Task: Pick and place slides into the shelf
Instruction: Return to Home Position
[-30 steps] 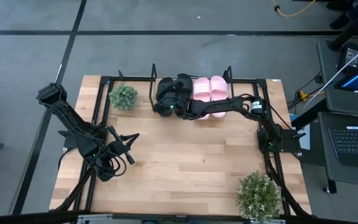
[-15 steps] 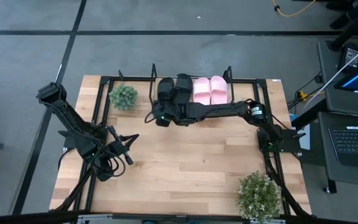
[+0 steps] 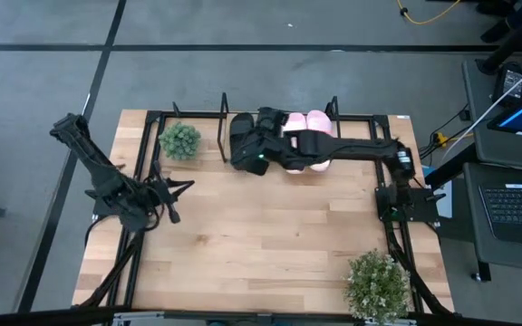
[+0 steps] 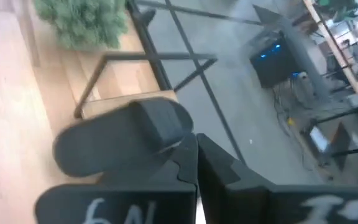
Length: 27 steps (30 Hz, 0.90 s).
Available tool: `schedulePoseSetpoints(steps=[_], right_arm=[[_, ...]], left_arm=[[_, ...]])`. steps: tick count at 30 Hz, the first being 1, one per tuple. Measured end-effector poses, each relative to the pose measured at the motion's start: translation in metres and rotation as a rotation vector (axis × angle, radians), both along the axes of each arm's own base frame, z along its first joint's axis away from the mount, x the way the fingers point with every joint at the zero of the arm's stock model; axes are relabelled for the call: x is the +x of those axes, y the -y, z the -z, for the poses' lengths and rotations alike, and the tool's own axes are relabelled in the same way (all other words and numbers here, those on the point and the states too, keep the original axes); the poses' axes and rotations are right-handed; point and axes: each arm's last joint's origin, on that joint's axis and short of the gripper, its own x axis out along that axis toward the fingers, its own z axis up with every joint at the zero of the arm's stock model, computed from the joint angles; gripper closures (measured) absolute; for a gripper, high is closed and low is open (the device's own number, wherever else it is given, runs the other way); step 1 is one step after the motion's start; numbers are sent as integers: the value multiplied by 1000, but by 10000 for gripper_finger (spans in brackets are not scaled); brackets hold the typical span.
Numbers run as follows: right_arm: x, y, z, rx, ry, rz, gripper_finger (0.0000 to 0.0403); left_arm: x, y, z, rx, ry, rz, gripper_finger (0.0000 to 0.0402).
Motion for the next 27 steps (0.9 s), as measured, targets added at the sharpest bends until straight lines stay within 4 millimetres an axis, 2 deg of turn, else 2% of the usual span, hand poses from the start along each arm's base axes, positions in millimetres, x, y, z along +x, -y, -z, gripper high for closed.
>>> schedulePoseSetpoints(steps=[5,7,11,13,15,19,23,27], right_arm=[[-20,-27,-21,67,18,-82,401],[-29,-42,-25,70,0,-117,401],[-48,-73,-44,91,60,-180,402],[-56,-88,-50,121,86,-194,400],[-62,-102,-47,153,75,-197,398],[-70,-128,-25,147,66,-153,397],[-74,-148,27,169,56,-125,397],[-76,-156,76,180,117,-191,399]], left_arm=[[-3,-11,-10,-3,-13,70,401],[-2,-14,-12,13,-18,174,401],[0,-20,-20,69,130,462,401],[-2,-29,-22,88,213,508,401],[-5,-36,-15,76,235,543,401],[-1,-46,12,10,205,589,401],[5,-54,33,-29,249,605,401],[7,-64,50,-99,241,587,401]])
